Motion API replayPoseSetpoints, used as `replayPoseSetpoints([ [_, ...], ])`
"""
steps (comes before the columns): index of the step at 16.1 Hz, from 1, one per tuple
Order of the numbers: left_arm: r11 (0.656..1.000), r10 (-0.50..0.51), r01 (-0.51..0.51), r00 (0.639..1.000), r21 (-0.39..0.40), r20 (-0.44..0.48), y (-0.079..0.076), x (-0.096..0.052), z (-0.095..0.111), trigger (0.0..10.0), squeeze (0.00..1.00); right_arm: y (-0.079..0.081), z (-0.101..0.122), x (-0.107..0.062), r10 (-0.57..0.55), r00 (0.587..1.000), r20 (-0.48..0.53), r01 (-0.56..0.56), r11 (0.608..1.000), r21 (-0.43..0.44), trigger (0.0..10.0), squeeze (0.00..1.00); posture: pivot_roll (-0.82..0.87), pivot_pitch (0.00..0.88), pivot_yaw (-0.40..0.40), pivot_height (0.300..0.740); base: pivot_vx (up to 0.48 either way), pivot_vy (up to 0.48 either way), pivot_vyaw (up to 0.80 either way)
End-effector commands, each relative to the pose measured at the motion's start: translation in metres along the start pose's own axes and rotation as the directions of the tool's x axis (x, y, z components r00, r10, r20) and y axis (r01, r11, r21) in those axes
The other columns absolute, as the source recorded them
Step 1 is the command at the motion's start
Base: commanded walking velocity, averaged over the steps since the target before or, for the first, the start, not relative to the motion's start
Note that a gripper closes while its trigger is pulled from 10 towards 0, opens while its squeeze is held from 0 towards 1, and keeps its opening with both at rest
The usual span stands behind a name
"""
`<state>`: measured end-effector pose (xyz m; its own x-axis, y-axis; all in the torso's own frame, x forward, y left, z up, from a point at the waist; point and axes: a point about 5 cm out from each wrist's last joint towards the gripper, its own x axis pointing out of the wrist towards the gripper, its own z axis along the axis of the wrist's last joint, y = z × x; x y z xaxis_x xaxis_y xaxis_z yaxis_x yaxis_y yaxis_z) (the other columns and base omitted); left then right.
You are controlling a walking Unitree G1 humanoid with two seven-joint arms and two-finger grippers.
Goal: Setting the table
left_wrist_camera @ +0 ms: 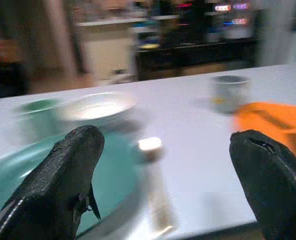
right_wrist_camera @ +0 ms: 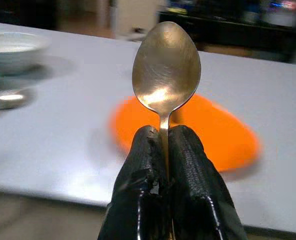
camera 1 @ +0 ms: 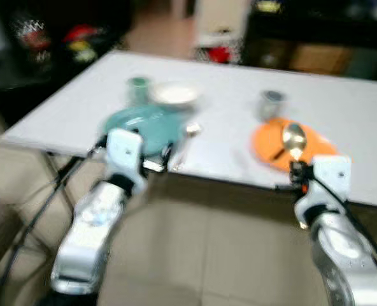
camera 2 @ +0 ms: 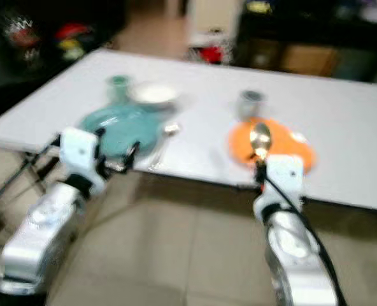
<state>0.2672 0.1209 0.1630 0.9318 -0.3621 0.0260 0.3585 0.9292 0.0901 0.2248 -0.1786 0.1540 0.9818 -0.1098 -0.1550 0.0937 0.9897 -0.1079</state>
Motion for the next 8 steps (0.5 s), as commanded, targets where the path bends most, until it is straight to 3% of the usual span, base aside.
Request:
replayPoseSetpoints([
  [1,1.0,-0.001,0.001,1.0,0.012,0.0,0.0034,-0.0021,0.0008,10.0,0.0,0.0008,0.0044,-0.0011,0.001,1.0,0.013,-0.002,1.0,0.006,10.0,0.0,-0.01,0.0,-0.024,0.74,0.435,0.0,-0.8],
  [5,1.0,-0.012,0.012,1.0,0.014,-0.003,0.0014,-0.003,0.0,10.0,0.0,-0.0004,0.0023,-0.0032,-0.003,1.0,-0.004,0.003,1.0,0.004,10.0,0.0,-0.02,0.0,-0.022,0.74,0.433,0.0,-0.73],
  [8,1.0,-0.026,0.027,1.0,0.011,-0.005,-0.002,-0.0039,-0.0006,10.0,0.0,-0.0012,0.0012,-0.004,0.017,1.0,-0.02,-0.017,1.0,0.007,10.0,0.0,-0.02,0.0,-0.02,0.74,0.424,0.0,0.0],
])
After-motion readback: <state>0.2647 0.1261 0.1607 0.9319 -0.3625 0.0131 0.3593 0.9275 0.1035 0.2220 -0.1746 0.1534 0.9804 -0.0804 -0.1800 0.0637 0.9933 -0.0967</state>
